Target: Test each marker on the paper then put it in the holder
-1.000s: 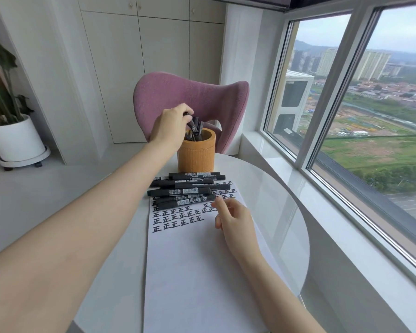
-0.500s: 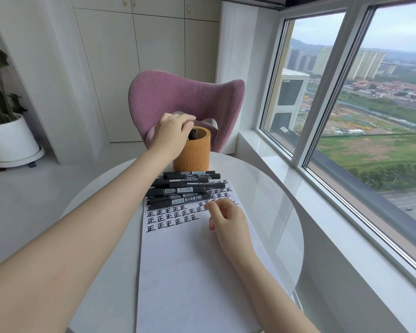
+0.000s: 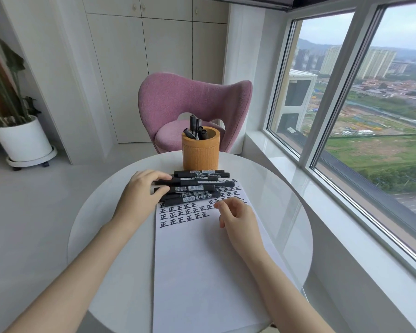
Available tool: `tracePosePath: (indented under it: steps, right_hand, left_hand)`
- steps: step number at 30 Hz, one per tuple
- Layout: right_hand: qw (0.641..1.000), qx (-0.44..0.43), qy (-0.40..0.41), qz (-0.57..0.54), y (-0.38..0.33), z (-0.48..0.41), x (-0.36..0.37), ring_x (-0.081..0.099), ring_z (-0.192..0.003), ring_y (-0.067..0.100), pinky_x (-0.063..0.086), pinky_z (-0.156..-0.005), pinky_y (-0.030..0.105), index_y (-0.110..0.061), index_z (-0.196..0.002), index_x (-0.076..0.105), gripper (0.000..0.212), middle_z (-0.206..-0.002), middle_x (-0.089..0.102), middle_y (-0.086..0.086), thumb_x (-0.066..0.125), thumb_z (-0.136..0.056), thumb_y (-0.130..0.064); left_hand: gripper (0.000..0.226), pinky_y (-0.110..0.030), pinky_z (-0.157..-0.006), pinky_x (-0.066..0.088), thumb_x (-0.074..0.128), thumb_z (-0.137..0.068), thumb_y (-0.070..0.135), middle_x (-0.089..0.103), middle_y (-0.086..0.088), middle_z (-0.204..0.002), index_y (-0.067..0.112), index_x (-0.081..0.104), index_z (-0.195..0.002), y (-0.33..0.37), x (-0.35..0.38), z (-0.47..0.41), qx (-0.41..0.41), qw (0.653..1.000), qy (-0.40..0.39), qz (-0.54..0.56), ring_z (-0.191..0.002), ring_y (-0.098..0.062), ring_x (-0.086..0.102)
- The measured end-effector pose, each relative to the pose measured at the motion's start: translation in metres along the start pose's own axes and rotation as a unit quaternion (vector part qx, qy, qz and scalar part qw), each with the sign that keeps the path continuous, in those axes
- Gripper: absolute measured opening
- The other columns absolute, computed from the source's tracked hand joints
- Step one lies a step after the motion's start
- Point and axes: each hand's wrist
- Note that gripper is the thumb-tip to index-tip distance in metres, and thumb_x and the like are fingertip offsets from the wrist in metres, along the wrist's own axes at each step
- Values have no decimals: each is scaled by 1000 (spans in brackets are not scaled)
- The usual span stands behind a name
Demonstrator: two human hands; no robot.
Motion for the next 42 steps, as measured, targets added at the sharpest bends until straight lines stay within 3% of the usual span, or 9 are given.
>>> tracePosePath:
  steps: [8, 12, 17, 22, 25, 31, 34, 37, 42]
  right_hand:
    - [1000, -6, 2, 0, 1, 0, 0, 43, -46, 3, 32, -48, 19, -15, -88, 64, 17, -51, 52, -6, 52, -94, -26]
    - [1000, -9, 1, 7, 2, 0, 1, 43, -47, 3, 33, -49, 19, -16, -88, 64, 17, -51, 53, -6, 52, -94, -26]
    - [1000, -10, 2, 0, 1, 0, 0, 42, -48, 5, 32, -47, 17, -15, -88, 65, 17, -51, 52, -6, 53, -94, -25]
    - [997, 4, -8, -72, -6, 0, -3, 39, -46, 5, 30, -48, 19, -11, -91, 65, 23, -54, 51, -6, 56, -95, -32]
    - [982, 27, -57, -176, -19, 3, -8, 38, -48, 10, 30, -44, 14, -13, -91, 61, 30, -59, 50, 0, 58, -92, -42]
    - [970, 6, -90, -226, -30, 4, -7, 28, -51, 17, 24, -44, 18, -7, -66, 43, 39, -56, 32, 10, 58, -94, -28]
    - [974, -14, -85, -211, -29, 6, -5, 29, -49, 17, 26, -44, 17, 9, -69, 43, 44, -52, 31, 10, 57, -95, -24]
    - [975, -34, -86, -200, -30, 8, -3, 31, -47, 17, 30, -45, 17, 12, -74, 44, 41, -50, 33, 10, 55, -96, -21]
    - [971, -48, -113, -206, -35, 7, -3, 31, -48, 16, 30, -46, 16, 10, -82, 48, 30, -58, 33, 15, 50, -98, -15]
  left_hand:
    - [23, -25, -82, 38, 71, -80, 13, 63, 6, -100, 18, 68, -102, -13, 10, 2, -33, 999, -36, -6, -92, -16, 56]
    - [19, -31, -82, 46, 72, -79, 12, 64, 4, -96, 19, 70, -97, -15, 11, 3, -48, 998, -25, 19, -84, -16, 58]
    - [20, -13, -68, 41, 71, -78, 5, 64, 3, -89, 22, 71, -88, -13, 6, 5, -42, 996, 20, 73, -65, -9, 55]
    - [25, -4, -69, 40, 70, -79, 5, 67, 14, -92, 28, 68, -85, 6, -6, 19, -38, 985, 51, 158, -76, 0, 58]
    - [28, -4, -69, 42, 70, -79, 7, 69, 13, -85, 34, 66, -83, 23, -6, 32, -32, 981, 19, 192, -74, 1, 59]
    - [24, -7, -71, 44, 69, -83, 12, 69, 14, -89, 34, 63, -90, 45, 9, 54, -32, 974, -79, 209, -81, 2, 61]
    - [17, -8, -73, 43, 65, -86, 23, 67, 14, -94, 34, 60, -97, 51, 15, 59, -23, 972, -115, 203, -90, 6, 59]
    - [4, -13, -71, 41, 54, -92, 32, 64, 12, -83, 32, 58, -93, 54, 17, 58, -12, 974, -143, 175, -80, 4, 57]
    - [18, -29, -73, 41, 40, -98, 36, 61, 14, -75, 29, 52, -85, 56, 15, 56, -18, 974, -163, 154, -77, -10, 56]
Point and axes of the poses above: each hand's wrist, its own z-axis away from the middle knuckle, its own x-axis out of the palm, y = z × x
